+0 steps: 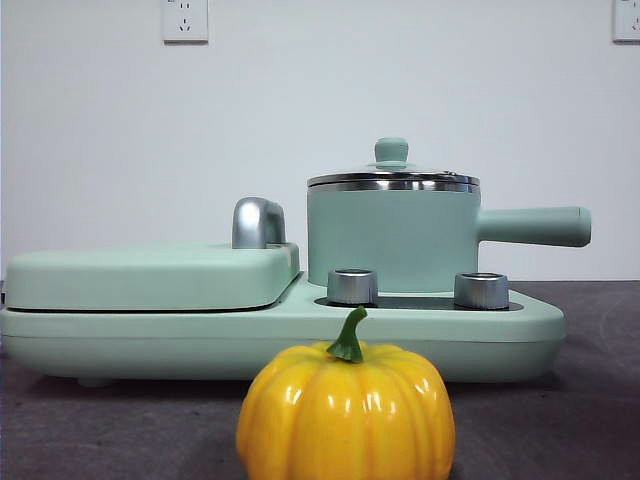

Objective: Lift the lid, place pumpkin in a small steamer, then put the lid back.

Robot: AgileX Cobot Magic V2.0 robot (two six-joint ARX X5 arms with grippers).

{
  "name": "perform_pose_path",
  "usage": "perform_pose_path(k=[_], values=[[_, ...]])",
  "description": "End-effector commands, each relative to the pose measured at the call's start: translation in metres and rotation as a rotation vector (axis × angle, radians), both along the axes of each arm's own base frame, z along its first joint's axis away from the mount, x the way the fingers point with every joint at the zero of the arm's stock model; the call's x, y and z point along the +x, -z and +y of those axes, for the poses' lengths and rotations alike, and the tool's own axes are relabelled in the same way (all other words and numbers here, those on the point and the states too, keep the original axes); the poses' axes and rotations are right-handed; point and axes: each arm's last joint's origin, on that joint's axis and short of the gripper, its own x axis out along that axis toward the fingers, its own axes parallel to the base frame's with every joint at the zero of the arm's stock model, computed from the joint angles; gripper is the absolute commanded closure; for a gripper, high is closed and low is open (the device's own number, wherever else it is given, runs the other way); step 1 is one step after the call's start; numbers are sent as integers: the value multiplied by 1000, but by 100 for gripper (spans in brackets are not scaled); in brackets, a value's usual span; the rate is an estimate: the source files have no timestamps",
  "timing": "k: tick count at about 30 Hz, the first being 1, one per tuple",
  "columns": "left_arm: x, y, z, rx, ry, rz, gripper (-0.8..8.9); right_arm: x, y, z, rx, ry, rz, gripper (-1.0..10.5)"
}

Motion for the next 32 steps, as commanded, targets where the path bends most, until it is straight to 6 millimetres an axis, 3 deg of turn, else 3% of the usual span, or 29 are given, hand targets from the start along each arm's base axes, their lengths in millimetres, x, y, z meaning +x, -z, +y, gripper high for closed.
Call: perform_pose_path(k=[1,7,12,21,27,32], values=[[1,4,0,-35,-3,6,807,0,0,0,89,2,0,931],[-1,-6,-2,-130,48,0,807,-1,-6,3,224,-72,6,932],[-4,-31,-5,-191,88,23,806,-7,-29,4,331,-118,-39,932],[3,-99,-10,-187,164,120,806,-20,-102,5,305,-201,-48,933],[26,-145,-18,-157,347,210,806,-14,-156,9,240,-335,37,932],[45,-168,-26,-138,500,260,806,-4,-189,13,170,-458,125,932]])
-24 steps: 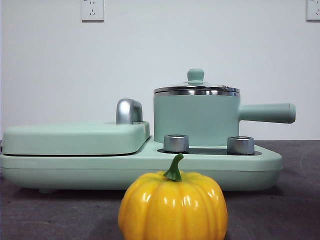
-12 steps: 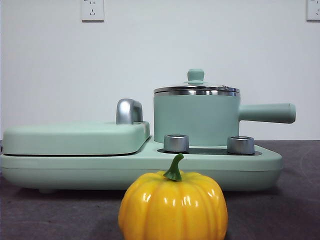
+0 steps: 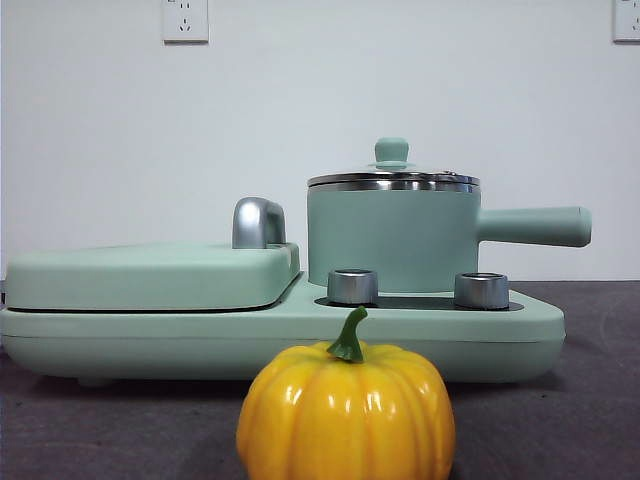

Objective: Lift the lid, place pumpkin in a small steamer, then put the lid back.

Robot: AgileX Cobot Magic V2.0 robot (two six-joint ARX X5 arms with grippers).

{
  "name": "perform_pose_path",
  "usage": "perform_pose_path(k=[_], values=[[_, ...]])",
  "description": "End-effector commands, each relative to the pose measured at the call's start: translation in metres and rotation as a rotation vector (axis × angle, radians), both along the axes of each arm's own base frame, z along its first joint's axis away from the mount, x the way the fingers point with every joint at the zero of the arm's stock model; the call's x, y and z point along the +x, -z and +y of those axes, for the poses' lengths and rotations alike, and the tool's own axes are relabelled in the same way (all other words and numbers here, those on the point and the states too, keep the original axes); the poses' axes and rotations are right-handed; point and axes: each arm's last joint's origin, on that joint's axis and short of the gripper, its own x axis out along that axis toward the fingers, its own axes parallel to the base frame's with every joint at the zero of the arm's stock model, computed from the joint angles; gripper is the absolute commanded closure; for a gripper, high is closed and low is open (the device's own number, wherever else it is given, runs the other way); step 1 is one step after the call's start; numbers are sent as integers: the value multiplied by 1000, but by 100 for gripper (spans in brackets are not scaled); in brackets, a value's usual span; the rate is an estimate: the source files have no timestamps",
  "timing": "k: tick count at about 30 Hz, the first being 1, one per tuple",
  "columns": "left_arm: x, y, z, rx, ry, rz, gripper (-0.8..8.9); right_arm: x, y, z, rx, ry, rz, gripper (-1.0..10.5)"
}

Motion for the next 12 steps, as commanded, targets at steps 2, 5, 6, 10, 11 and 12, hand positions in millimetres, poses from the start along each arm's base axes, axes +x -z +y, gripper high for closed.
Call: perform_pose_path(k=[2,5,6,10,11,12], values=[[13,-15,-6,10,122,-10,807,5,-20,3,-87,-106,8,932],[19,-17,-7,23,136,-10,807,9,-27,4,-101,-165,34,932],[21,-16,-7,24,136,-7,807,11,-28,4,-100,-172,40,931],[24,-14,-7,31,136,3,803,13,-27,4,-100,-170,58,930],[24,-14,-7,31,136,6,783,14,-26,5,-99,-171,63,916],[25,-14,-7,31,137,11,741,14,-26,5,-99,-171,67,870]])
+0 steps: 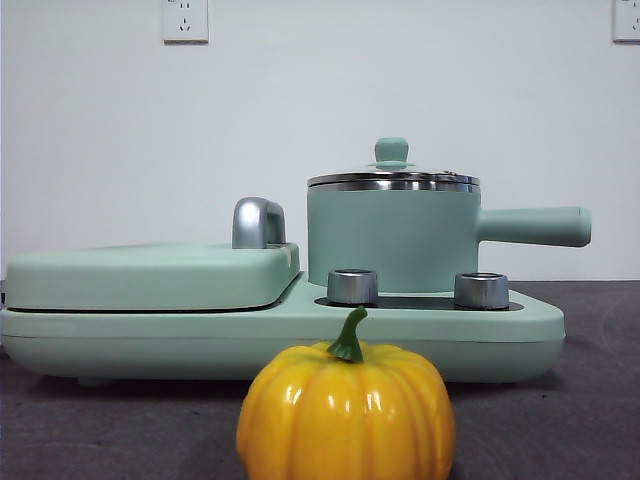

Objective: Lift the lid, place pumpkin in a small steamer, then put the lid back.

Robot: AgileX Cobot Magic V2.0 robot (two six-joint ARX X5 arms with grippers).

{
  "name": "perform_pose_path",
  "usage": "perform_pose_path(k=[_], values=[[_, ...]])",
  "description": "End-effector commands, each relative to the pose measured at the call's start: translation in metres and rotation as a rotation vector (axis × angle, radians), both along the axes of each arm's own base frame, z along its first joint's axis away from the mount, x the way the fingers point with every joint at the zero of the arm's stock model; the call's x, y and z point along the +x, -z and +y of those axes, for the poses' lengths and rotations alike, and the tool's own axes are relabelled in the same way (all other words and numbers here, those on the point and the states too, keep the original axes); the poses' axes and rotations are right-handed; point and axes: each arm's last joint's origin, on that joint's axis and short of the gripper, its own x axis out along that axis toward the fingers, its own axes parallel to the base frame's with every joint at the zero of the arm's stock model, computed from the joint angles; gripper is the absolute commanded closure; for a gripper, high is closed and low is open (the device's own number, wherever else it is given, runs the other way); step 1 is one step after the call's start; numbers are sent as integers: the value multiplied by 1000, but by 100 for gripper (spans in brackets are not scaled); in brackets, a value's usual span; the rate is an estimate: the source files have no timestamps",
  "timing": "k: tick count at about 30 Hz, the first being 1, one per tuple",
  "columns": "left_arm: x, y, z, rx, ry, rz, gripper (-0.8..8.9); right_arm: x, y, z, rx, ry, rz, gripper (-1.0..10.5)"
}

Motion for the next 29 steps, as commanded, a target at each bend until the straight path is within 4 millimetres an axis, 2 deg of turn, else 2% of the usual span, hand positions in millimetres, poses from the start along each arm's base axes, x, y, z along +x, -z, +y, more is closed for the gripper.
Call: perform_pose_path(k=[1,6,8,14,18,23,29], values=[[2,-6,-1,4,11,-20,687,0,-4,0,-10,-7,-15,809],[2,-7,-1,-21,4,-12,360,0,-3,0,-10,-8,-11,511],[3,-8,-1,-27,3,-22,306,0,-3,0,-10,-8,-11,451],[6,-8,-5,-28,26,-25,305,0,-3,0,-11,-6,-11,448],[17,-5,-15,-25,72,-11,316,0,-4,0,-11,-6,-14,448],[44,-5,-39,-1,136,24,318,0,-4,0,-11,-6,-14,448],[86,-11,-80,98,195,12,319,0,-4,0,-11,-6,-14,448]])
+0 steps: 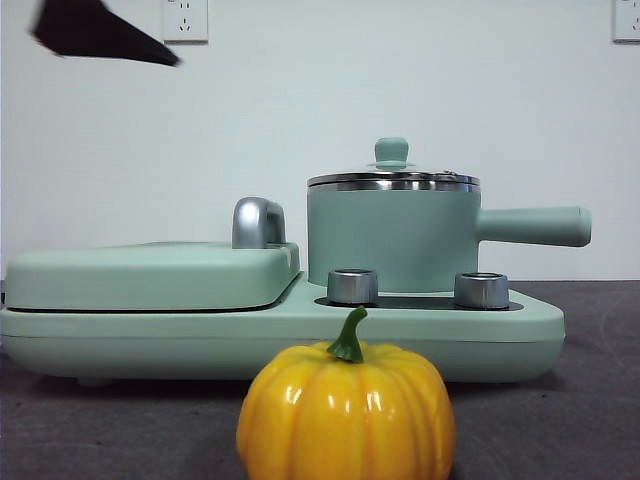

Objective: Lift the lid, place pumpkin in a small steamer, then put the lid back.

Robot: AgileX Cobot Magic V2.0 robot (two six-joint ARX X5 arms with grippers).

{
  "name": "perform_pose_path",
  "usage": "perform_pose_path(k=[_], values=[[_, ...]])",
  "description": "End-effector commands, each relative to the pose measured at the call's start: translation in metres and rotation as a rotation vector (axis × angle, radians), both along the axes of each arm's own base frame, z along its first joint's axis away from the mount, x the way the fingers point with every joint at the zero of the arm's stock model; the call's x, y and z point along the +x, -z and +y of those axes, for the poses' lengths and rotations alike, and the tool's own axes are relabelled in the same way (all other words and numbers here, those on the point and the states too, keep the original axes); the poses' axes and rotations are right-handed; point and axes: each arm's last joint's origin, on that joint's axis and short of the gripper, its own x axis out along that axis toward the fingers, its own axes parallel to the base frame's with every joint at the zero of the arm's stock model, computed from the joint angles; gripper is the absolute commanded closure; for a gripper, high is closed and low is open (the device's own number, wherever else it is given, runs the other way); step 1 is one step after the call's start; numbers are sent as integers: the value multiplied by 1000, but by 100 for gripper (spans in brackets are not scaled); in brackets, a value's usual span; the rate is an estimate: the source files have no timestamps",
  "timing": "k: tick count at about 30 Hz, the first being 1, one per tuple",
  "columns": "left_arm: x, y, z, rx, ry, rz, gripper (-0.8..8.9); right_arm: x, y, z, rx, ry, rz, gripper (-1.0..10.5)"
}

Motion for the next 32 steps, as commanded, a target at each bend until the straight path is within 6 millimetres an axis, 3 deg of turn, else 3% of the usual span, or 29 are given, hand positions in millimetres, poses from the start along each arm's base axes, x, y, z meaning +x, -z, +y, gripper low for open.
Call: perform_pose_path(k=[1,9,17,27,32], values=[[21,-9,-21,55,43,-68,319,0,-5,0,-4,-5,-23,448],[73,-15,-88,151,142,-142,319,0,-5,0,-4,-6,-22,448],[94,5,-142,246,221,-214,319,0,-5,0,-3,-7,-23,448],[99,36,-170,333,226,-231,325,0,-5,0,-3,-7,-22,448],[102,48,-175,350,237,-206,407,0,-5,0,-3,-7,-22,448]])
